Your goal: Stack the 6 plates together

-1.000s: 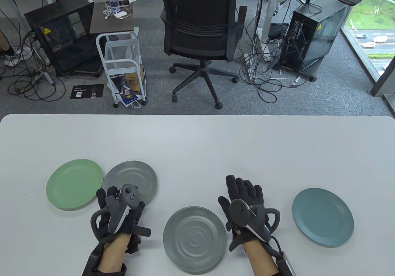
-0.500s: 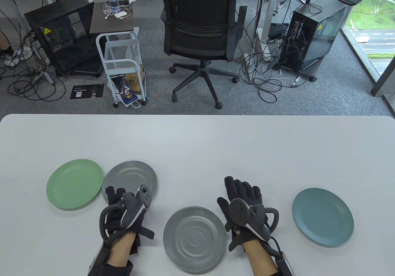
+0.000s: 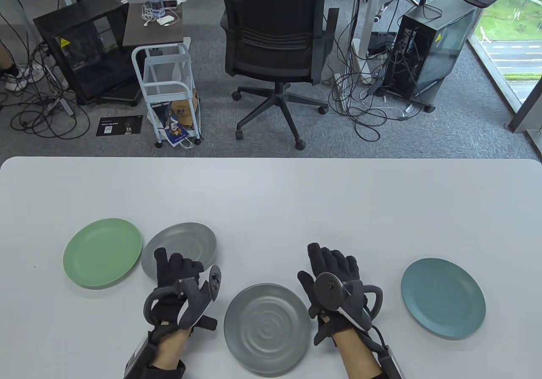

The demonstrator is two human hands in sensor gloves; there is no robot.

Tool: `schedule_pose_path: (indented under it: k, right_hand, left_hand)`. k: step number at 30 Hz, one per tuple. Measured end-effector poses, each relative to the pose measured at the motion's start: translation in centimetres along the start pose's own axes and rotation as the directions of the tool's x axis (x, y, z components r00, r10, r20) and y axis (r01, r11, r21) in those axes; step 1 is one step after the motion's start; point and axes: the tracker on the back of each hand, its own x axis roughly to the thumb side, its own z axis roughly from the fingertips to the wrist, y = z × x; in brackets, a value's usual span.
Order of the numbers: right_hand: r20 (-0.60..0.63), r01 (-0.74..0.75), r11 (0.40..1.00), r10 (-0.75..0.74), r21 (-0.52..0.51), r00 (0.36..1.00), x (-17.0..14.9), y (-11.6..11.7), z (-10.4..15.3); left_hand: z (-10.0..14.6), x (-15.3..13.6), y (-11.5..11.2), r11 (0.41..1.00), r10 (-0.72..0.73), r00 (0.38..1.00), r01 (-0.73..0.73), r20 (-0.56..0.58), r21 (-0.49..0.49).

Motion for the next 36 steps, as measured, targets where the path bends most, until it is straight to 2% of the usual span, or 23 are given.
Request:
schedule_pose_path:
  k: [6, 15, 27, 36]
  right_hand:
    - [-0.003, 0.005, 1.0, -0.005, -0.008, 1.0, 0.0, -0.1, 0.0]
    - [0.004, 0.046, 0.998, -0.046, -0.031, 0.999, 0.3, -0.5, 0.0]
    - [0.042, 0.074, 0.996, -0.072, -0.047, 0.997, 1.6, -1.0, 0.1]
    - [0.071, 0.074, 0.996, -0.07, -0.059, 0.995, 2.6, -1.4, -0.3]
  left_hand:
    - [0.9, 0.9, 1.3, 0.997, 0.006, 0.998, -0.011, 0.067, 0.081]
    - [1.7, 1.8, 2.5, 0.987, 0.024, 0.99, -0.046, 0.139, 0.152]
    - [2.9, 3.0, 4.5, 0.972, 0.066, 0.975, -0.111, 0.212, 0.206]
    - [3.7, 4.0, 5.2, 0.966, 0.061, 0.961, -0.125, 0.27, 0.226]
